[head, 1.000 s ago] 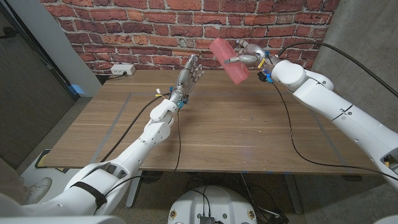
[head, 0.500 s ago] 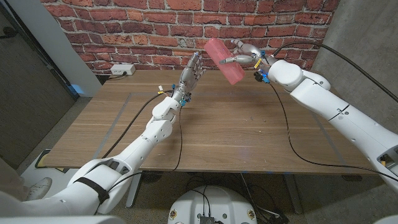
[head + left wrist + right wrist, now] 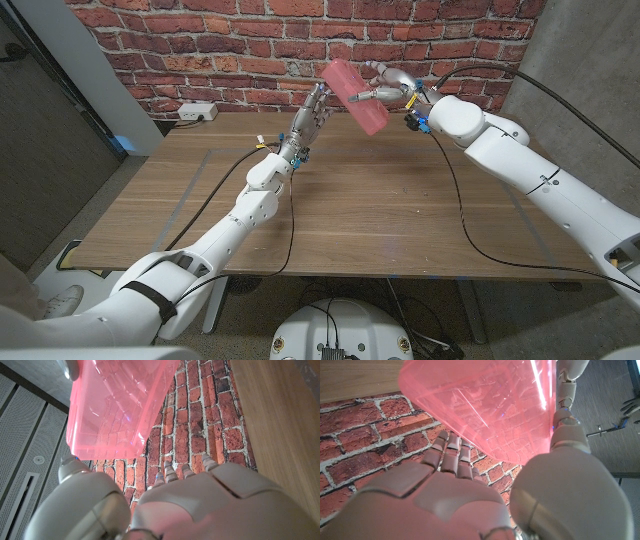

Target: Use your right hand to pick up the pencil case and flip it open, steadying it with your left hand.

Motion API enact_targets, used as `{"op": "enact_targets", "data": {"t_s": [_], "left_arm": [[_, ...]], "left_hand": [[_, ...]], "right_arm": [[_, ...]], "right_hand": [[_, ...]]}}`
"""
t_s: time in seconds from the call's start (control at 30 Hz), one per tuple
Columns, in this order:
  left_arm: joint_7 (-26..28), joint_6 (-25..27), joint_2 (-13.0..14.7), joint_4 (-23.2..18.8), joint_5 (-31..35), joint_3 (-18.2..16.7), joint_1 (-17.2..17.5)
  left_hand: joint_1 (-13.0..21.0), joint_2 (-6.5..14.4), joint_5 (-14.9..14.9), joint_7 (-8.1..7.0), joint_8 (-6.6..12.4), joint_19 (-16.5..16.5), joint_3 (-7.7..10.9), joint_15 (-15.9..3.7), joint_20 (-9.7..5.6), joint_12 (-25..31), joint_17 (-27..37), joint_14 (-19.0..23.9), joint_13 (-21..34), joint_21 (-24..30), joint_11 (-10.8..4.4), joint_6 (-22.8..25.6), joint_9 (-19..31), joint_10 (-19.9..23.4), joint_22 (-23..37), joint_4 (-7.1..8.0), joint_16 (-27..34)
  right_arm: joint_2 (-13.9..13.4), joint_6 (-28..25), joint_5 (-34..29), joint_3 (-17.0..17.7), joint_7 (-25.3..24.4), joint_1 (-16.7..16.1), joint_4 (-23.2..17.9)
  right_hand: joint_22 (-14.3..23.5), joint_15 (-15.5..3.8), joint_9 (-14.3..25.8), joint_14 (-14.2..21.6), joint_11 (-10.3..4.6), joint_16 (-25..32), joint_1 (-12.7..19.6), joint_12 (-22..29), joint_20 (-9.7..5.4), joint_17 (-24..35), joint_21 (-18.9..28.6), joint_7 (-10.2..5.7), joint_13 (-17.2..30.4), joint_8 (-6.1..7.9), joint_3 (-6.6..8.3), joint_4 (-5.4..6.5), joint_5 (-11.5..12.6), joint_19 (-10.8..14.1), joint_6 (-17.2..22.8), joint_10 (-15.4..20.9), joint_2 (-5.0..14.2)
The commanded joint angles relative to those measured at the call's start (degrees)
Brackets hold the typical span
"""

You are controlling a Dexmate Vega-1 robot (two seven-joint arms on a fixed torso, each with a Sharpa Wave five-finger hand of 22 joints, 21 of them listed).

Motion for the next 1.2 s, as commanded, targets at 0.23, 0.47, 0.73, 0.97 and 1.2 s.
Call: {"op": "enact_targets", "data": {"t_s": [0.23, 0.47, 0.73, 0.97, 1.2], "left_arm": [[-2.7, 1.6, 3.2, -0.8, 4.2, 2.8, -2.4], [-8.7, 0.6, 3.9, 0.9, 3.7, 3.6, -4.0], [-9.8, 1.2, 4.7, -0.2, 3.3, 3.5, -3.7], [-10.2, 2.2, 4.5, 0.0, 2.0, 3.0, -3.5], [-9.7, 3.2, 4.3, -0.1, 1.2, 2.5, -3.1]], "left_hand": [[-0.2, -1.2, 1.2, 2.20, -1.18, -4.3, -2.05, 1.32, 0.59, -1.1, 0.3, -7.4, 0.4, -0.6, -0.12, -2.3, 0.5, -2.3, 0.2, -0.04, -0.7], [-0.6, -3.2, 2.7, 3.16, -2.58, -7.0, -4.53, 1.94, 1.36, -2.5, 0.3, -11.3, 0.7, -0.7, 1.35, -5.8, 1.0, -7.0, 0.1, -0.34, -0.8], [-0.9, -3.7, 3.8, 4.11, -3.47, -8.1, -6.26, 2.50, 1.61, -2.7, 0.2, -13.2, 1.0, -0.6, 1.79, -9.1, 1.4, -9.3, 0.0, -0.48, -0.6], [-0.7, -3.6, 4.6, 4.83, -3.78, -8.8, -7.10, 2.92, 1.78, -2.6, 0.2, -14.1, 1.3, -0.6, 2.34, -11.4, 1.8, -10.6, 0.0, -0.69, -0.5], [-0.6, -3.5, 5.3, 5.15, -4.03, -9.5, -7.85, 3.13, 2.09, -2.2, 0.2, -14.5, 1.7, -0.5, 2.08, -13.8, 2.1, -10.8, 0.0, -0.83, -0.3]], "right_arm": [[0.3, 0.9, -1.9, -0.2, 0.1, 0.0, -0.5], [0.8, 0.1, -2.7, -0.5, -0.2, 0.7, 0.6], [1.2, -0.2, -2.7, -0.8, 0.3, 1.2, 1.7], [0.7, 0.6, -2.6, -0.3, 0.0, 0.4, 0.9], [0.3, 1.8, -2.7, 0.1, -0.1, -0.3, 0.2]], "right_hand": [[0.1, -16.74, 0.0, 9.9, -10.02, 0.5, 13.9, 0.7, 0.10, 0.6, -0.2, -0.45, 0.4, -0.04, 3.35, 2.83, 0.6, -0.2, -2.4, 9.6, 14.07], [0.1, -16.73, 0.0, 9.7, -10.19, 0.4, 13.9, 0.7, 0.10, 0.7, -0.1, -0.67, 0.5, -0.01, 3.39, 2.89, 0.8, -0.2, -2.2, 9.5, 14.04], [0.1, -16.80, 0.0, 9.8, -10.13, 0.4, 14.0, 0.8, 0.10, 0.9, -0.1, -0.67, 0.6, 0.05, 3.43, 2.90, 0.9, -0.2, -1.8, 9.6, 14.06], [0.1, -16.84, 0.0, 9.8, -10.25, 0.4, 14.2, 1.0, 0.10, 1.0, -0.1, -0.75, 0.7, 0.06, 3.52, 2.83, 1.1, -0.1, -1.7, 9.7, 14.00], [0.1, -17.12, 0.0, 9.8, -10.52, 0.5, 13.7, 1.1, 0.08, 1.3, -0.1, -0.78, 0.8, -0.02, 3.14, 3.13, 1.1, 0.0, -1.7, 9.8, 13.79]]}}
